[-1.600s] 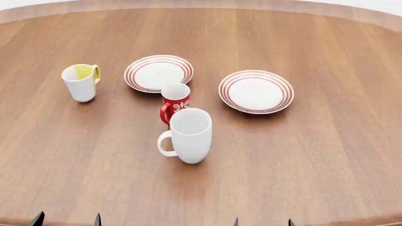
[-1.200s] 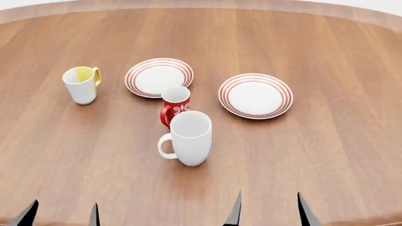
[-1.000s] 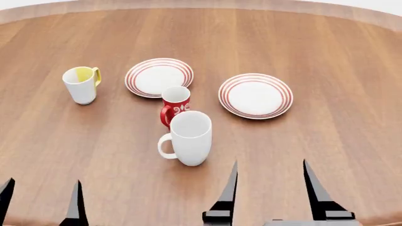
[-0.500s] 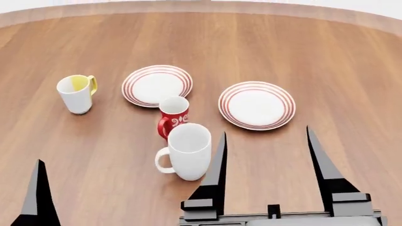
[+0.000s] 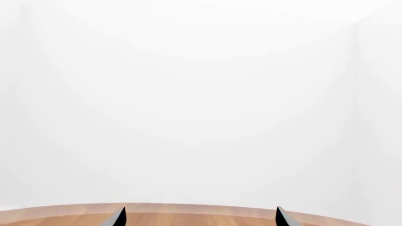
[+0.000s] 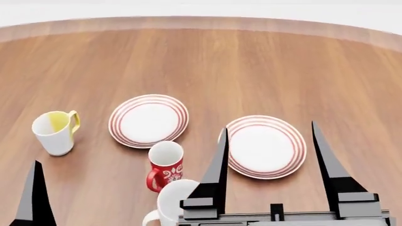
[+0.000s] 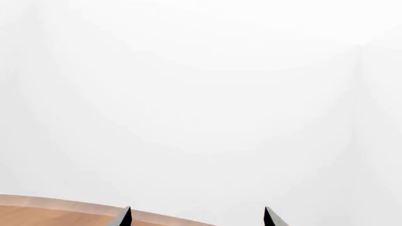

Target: Put the white mug on the left plate.

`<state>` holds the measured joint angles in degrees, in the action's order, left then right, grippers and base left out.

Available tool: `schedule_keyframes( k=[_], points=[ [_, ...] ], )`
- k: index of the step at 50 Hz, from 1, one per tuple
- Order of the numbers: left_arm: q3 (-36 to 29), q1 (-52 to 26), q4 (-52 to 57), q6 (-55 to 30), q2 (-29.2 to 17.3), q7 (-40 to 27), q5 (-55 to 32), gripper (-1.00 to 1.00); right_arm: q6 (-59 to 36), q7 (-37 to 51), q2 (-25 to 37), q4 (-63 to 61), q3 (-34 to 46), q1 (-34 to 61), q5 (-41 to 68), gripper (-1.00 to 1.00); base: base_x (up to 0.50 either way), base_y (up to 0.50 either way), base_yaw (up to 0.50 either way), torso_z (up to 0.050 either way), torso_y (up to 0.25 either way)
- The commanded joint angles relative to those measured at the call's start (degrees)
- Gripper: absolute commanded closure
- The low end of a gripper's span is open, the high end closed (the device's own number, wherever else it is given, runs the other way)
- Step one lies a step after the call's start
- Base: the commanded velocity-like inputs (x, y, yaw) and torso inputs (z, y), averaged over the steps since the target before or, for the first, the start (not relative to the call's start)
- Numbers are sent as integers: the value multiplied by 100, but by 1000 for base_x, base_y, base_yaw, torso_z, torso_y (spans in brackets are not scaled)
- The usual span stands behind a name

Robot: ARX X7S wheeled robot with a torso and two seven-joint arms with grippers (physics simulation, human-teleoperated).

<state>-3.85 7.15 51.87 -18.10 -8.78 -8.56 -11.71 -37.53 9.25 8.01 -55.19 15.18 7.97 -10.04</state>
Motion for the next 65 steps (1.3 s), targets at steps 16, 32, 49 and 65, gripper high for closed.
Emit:
schedule_keyframes(
  k=[16, 32, 49, 65],
  points=[
    [-135, 24, 13, 67, -170, -146, -30, -100, -62, 117, 63, 12, 34, 30, 90, -100, 500, 0, 0, 0, 1],
    [-177, 6, 28, 64, -250, -227, -96, -100, -128, 174, 99, -14, 54, 59, 131, -100, 500, 0, 0, 0, 1],
    [-181, 0, 54, 38, -320, -331, -190, -100, -265, 315, 187, -61, 118, 27, -6, -100, 194, 151, 0, 0, 1],
    [-291, 6, 111, 40, -419, -379, -174, -100, -50, 180, 241, -44, 174, 74, 267, -100, 0, 500, 0, 0, 0]
  ],
)
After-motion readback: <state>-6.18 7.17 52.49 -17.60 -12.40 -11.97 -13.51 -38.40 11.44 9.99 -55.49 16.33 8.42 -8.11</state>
